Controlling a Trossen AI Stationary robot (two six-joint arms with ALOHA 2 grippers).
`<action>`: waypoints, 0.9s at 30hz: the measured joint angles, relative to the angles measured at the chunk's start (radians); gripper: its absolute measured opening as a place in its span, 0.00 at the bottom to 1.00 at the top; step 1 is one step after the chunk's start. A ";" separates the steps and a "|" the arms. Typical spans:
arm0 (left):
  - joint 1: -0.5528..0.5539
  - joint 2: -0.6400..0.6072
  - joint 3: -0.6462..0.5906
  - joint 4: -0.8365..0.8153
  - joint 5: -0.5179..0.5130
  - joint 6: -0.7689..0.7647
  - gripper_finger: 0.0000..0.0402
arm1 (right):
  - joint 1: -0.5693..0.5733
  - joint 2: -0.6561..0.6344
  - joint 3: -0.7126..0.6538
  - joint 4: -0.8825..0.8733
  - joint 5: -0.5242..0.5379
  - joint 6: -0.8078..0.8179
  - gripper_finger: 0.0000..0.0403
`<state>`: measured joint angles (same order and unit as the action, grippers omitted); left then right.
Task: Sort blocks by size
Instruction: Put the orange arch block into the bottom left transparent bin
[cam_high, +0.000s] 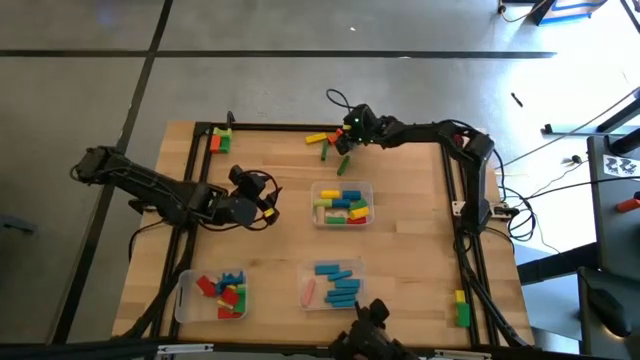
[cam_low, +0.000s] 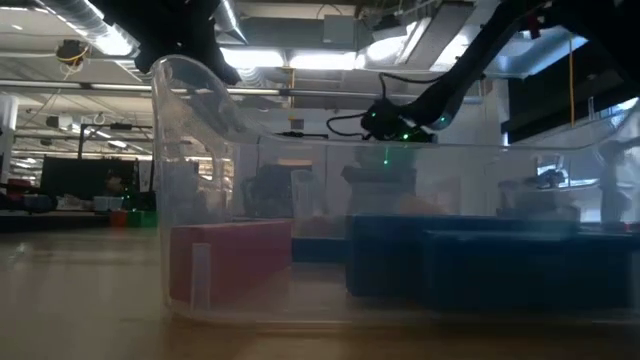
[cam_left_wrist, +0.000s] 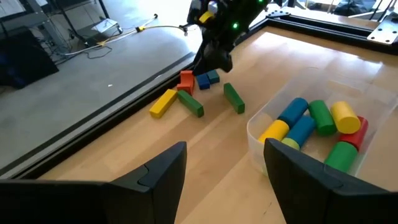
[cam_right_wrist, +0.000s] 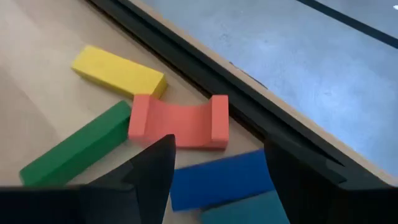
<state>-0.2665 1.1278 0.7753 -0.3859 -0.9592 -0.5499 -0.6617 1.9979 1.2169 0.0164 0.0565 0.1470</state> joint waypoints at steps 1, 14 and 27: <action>0.000 0.000 0.000 0.000 0.001 0.000 0.52 | 0.000 0.006 0.003 0.008 0.003 0.003 0.61; 0.002 0.000 0.000 0.000 0.003 0.027 0.52 | 0.002 0.079 0.029 0.066 0.056 0.003 0.61; 0.002 0.000 0.000 0.000 0.003 0.037 0.52 | -0.002 0.086 0.047 0.072 0.011 -0.075 0.61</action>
<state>-0.2646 1.1278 0.7753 -0.3862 -0.9562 -0.5133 -0.6636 2.0838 1.2643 0.0880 0.0675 0.0721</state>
